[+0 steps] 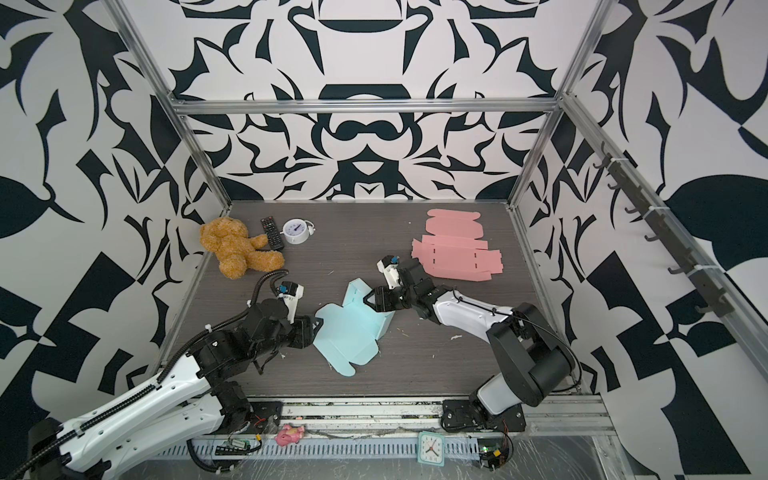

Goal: Fold the paper box

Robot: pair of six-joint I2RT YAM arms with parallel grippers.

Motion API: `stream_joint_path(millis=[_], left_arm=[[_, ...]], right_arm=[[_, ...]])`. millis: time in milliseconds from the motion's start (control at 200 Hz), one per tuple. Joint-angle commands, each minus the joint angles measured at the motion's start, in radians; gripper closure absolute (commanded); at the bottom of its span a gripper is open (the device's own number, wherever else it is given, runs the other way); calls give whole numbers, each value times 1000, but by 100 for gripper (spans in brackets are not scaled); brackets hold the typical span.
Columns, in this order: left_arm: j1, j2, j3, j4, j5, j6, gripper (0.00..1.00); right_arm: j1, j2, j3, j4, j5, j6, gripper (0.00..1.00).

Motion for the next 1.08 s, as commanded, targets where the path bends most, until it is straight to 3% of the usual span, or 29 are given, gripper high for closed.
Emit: stream_joint_path(millis=[0, 200, 515, 755, 1080], left_arm=[[32, 37, 43, -99, 37, -33, 40], [70, 29, 50, -119, 75, -61, 29], [74, 113, 23, -26, 135, -116, 26], [74, 179, 11, 110, 197, -156, 43], [75, 235, 11, 169, 187, -188, 57]], right_arm=[[-14, 11, -18, 41, -27, 21, 44], [-31, 19, -45, 86, -42, 35, 45], [-50, 37, -58, 118, -52, 37, 45], [-58, 43, -74, 131, -62, 35, 44], [-60, 47, -79, 137, -70, 30, 42]])
